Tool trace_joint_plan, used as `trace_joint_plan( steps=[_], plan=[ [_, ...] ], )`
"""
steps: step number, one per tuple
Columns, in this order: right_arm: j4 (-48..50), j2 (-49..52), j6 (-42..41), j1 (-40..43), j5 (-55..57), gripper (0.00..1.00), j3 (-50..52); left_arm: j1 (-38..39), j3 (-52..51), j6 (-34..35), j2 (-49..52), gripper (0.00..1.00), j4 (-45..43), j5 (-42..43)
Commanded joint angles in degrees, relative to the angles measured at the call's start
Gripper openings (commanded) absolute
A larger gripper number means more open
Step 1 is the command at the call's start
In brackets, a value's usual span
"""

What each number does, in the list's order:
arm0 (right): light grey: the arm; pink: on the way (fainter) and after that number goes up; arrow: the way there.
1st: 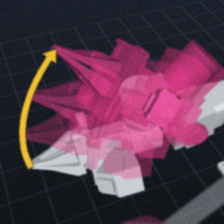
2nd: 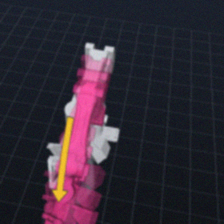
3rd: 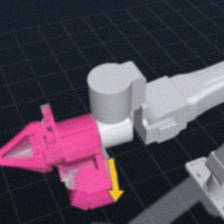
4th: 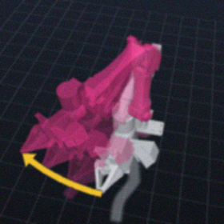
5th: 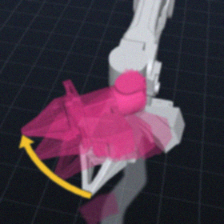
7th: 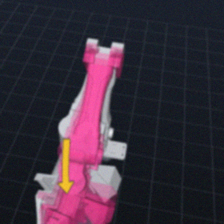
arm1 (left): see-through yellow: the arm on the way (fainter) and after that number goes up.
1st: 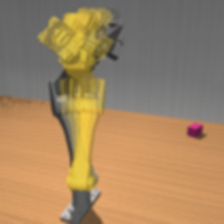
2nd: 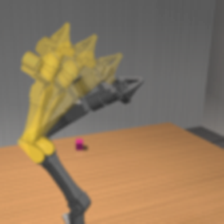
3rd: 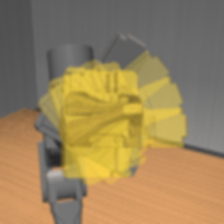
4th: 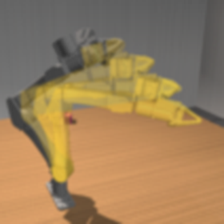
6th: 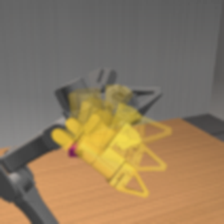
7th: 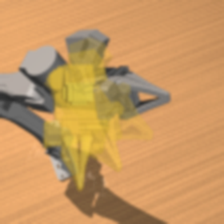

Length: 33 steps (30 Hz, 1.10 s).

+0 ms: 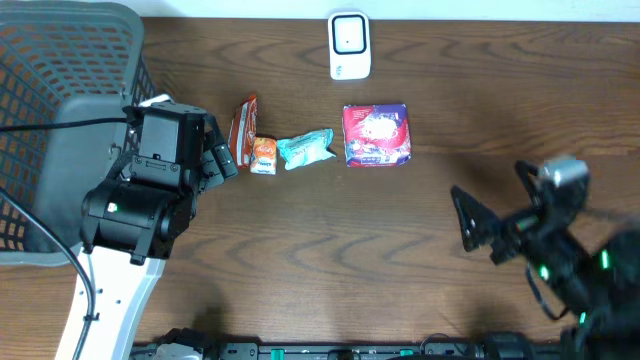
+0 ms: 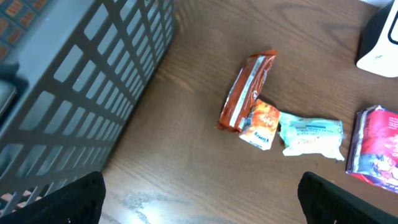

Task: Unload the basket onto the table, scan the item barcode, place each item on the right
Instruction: 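Move the right gripper toward the purple-red pad pack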

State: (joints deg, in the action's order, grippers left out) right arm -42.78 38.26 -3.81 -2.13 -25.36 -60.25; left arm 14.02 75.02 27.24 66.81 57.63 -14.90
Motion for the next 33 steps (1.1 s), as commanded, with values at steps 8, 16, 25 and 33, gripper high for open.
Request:
trace_joint_plan(
  steps=[8, 16, 25, 33],
  plan=[
    [-5.84, 17.77, 4.46, -0.28, -29.79, 0.99, -6.19, -0.24, 0.22, 0.98, 2.78, 0.98, 3.02, 3.54],
    [-11.63, 26.47, -6.05, -7.30, -11.47, 0.95, -6.08, -0.24, 0.22, 0.96, 3.78, 0.98, 3.21, 3.54],
    [-11.74, 35.04, -17.16, -15.87, 7.17, 0.99, -6.08, -0.24, 0.22, 0.96, 3.82, 0.98, 3.21, 3.54],
    [-3.93, 40.41, -19.21, -13.92, 20.55, 0.99, -6.08, -0.24, 0.22, 0.96, 3.82, 0.98, 3.21, 3.54]
  ],
)
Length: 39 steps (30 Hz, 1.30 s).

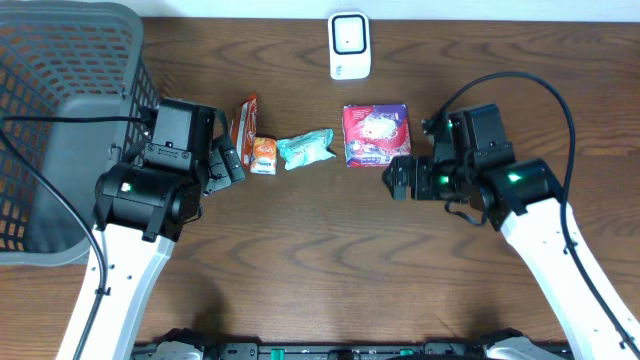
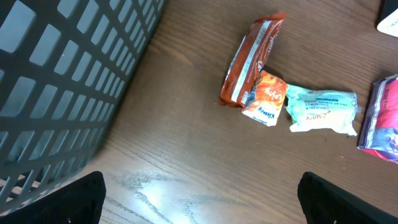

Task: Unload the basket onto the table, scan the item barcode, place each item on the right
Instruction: 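Move the right gripper toward the purple-red pad pack, then grasp the purple-red pad pack with the right gripper and lift it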

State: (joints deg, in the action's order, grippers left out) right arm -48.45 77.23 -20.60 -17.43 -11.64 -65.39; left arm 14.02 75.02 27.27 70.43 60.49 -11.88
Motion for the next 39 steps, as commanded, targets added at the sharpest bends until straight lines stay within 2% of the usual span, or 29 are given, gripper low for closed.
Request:
trace_joint_plan(
  steps=[1, 3, 7, 9, 11, 16, 23, 25, 27, 29, 32, 33, 34, 36, 37, 39],
  plan=[
    [4.22, 2.67, -2.54, 2.40, 6.01, 0.99, -0.94, -0.24, 0.22, 0.94, 0.20, 0.98, 0.35, 0.52],
    [8.59, 4.55, -2.51, 3.82, 3.04, 0.99, -0.94, -0.24, 0.22, 0.94, 0.20, 0.98, 0.35, 0.52],
    [15.34, 11.43, -2.54, 8.24, -13.38, 0.93, -5.22, -0.24, 0.22, 0.94, 0.20, 0.98, 0.35, 0.52],
    [12.61, 15.47, -2.14, 9.38, -13.92, 0.88, -9.53, -0.24, 0.22, 0.94, 0.20, 0.98, 0.35, 0.50],
    [8.17, 20.17, 0.26, 10.10, -13.99, 0.88, -14.56, -0.24, 0.22, 0.94, 0.20, 0.98, 0.33, 0.52],
    [-1.60, 32.00, 9.29, 10.08, -13.99, 0.99, -25.57, -0.24, 0.22, 0.94, 0.20, 0.98, 0.35, 0.52],
    [1.51, 41.16, 10.60, 10.56, -13.40, 0.99, -26.91, -0.24, 0.22, 0.94, 0.20, 0.98, 0.35, 0.52],
    [3.30, 43.50, 10.64, 11.15, -14.10, 0.96, -26.91, -0.24, 0.22, 0.94, 0.20, 0.98, 0.35, 0.52],
    [5.46, 45.51, 11.17, 11.58, -16.70, 0.86, -26.91, -0.24, 0.22, 0.94, 0.20, 0.98, 0.35, 0.52],
    [7.56, 47.74, 13.05, 11.78, -21.62, 0.81, -26.88, -0.24, 0.22, 0.94, 0.20, 0.98, 0.35, 0.52],
    [8.13, 50.40, 13.44, 11.76, -23.96, 0.67, -26.86, -0.24, 0.22, 0.94, 0.20, 0.98, 0.35, 0.52],
    [7.96, 51.36, 13.44, 11.72, -23.89, 0.55, -26.86, -0.24, 0.22, 0.94, 0.20, 0.98, 0.35, 0.52],
    [7.72, 52.35, 13.55, 11.72, -23.89, 0.37, -26.86, -0.24, 0.22, 0.94, 0.20, 0.98, 0.35, 0.50],
    [7.17, 52.87, 13.64, 11.89, -23.80, 0.12, -26.86, -0.24, 0.22, 0.94, 0.20, 0.98, 0.35, 0.50],
    [6.91, 52.83, 13.64, 12.15, -23.78, 0.03, -26.88, -0.24, 0.22, 0.94, 0.20, 0.98, 0.35, 0.50],
    [6.34, 51.84, 13.60, 12.57, -23.74, 0.01, -27.17, -0.24, 0.22, 0.94, 0.20, 0.98, 0.35, 0.50]
  ],
)
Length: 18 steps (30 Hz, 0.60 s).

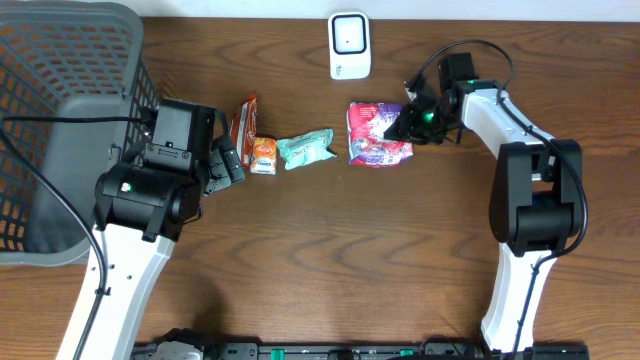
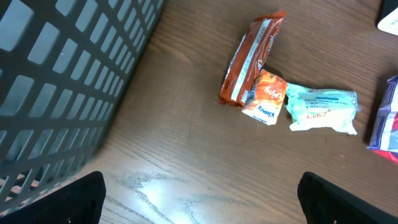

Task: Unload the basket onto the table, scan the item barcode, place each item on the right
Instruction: 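Grasp the purple-red pad pack with the right gripper and lift it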

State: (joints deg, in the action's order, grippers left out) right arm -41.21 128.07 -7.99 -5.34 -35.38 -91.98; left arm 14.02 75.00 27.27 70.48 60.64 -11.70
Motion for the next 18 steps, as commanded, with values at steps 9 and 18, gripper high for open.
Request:
trace_joint_plan(
  steps=[9, 18],
  plan=[
    [-13.55, -10.80, -7.67, -2.47, 42.97, 0.01, -8.85, -0.24, 0.24, 0.94, 0.15, 0.98, 0.20, 0.35],
    [-20.22, -11.28, -19.47, -14.80, 84.83, 0.01, -5.92, -0.24, 0.24, 0.94, 0.15, 0.98, 0.20, 0.33]
  ],
)
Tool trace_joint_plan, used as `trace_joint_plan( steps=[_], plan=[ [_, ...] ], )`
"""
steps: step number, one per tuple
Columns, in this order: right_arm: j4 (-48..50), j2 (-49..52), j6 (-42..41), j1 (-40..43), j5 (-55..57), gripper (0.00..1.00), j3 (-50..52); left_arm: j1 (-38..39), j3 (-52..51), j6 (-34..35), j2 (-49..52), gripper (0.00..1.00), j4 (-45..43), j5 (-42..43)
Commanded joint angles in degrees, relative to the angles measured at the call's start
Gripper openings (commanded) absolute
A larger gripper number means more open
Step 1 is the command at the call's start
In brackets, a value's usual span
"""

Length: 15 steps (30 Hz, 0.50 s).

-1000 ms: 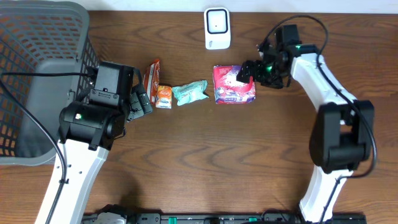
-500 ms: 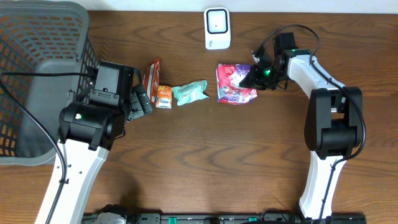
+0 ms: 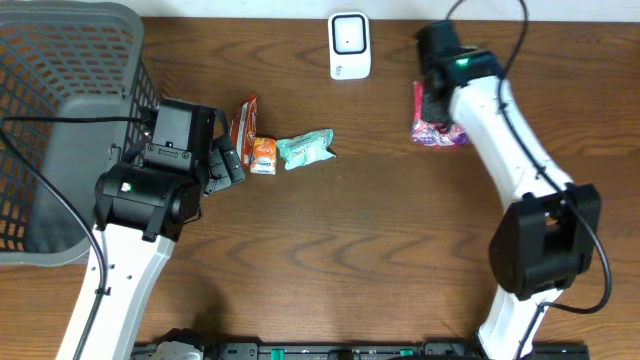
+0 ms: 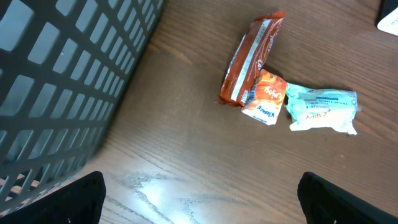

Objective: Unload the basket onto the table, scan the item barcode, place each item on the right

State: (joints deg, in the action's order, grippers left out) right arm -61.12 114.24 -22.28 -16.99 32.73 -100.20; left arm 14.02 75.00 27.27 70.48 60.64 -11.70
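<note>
A red and purple packet (image 3: 445, 132) hangs right of the white scanner (image 3: 349, 45), turned on edge, with my right gripper (image 3: 432, 108) shut on its top; the arm hides the fingers. My left gripper (image 3: 228, 160) is open beside the basket, its dark fingertips (image 4: 79, 199) at the bottom corners of the left wrist view with only bare wood between them. In front of it lie an orange-brown snack packet (image 4: 252, 59), a small orange tissue pack (image 4: 265, 104) and a teal tissue pack (image 4: 322, 111).
A large grey mesh basket (image 3: 60, 60) fills the left end of the table, its wall (image 4: 56, 81) close to the left gripper. The three small packs lie in a row (image 3: 280, 148) between the basket and the scanner.
The red and purple packet has left its spot below the scanner and is now right of the scanner, in my right gripper. It is gone from the left wrist view. The left arm is unmoved.
The right arm was low at the table's front right, with the packet lying flat below the scanner. Then its gripper stood at the packet's right edge. Then it was on the packet, which was tilted. Now the packet is held right of the scanner.
</note>
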Motion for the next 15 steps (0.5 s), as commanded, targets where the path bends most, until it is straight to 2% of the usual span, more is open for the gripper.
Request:
trace_joint_plan(
  steps=[1, 5, 7, 8, 9, 11, 13, 15],
  plan=[
    [-0.11, 3.28, -5.18, -4.22, 16.70, 0.01, 2.97, -0.24, 0.24, 0.94, 0.15, 0.98, 0.20, 0.35],
    [1.01, 7.85, -5.97, -9.60, 16.70, 0.02, 4.20, -0.24, 0.24, 0.94, 0.15, 0.98, 0.20, 0.35],
    [1.40, 9.75, -5.97, -12.11, 16.68, 0.09, 4.20, -0.24, 0.24, 0.94, 0.15, 0.98, 0.20, 0.35],
    [1.55, 10.36, -5.97, -13.29, 16.50, 0.15, 4.20, -0.24, 0.24, 0.94, 0.15, 0.98, 0.20, 0.33],
    [1.68, 10.73, -5.97, -14.88, 15.98, 0.27, 4.20, -0.24, 0.24, 0.94, 0.15, 0.98, 0.20, 0.35],
    [2.38, 10.82, -5.97, -17.25, 14.45, 0.46, 4.15, -0.24, 0.24, 0.94, 0.15, 0.98, 0.20, 0.35],
    [2.93, 10.78, -5.97, -19.45, 12.61, 0.68, 3.23, -0.24, 0.24, 0.94, 0.15, 0.98, 0.20, 0.33],
    [3.10, 10.78, -5.95, -21.53, 9.40, 0.81, 1.22, -0.24, 0.24, 0.94, 0.15, 0.98, 0.20, 0.35]
  ],
)
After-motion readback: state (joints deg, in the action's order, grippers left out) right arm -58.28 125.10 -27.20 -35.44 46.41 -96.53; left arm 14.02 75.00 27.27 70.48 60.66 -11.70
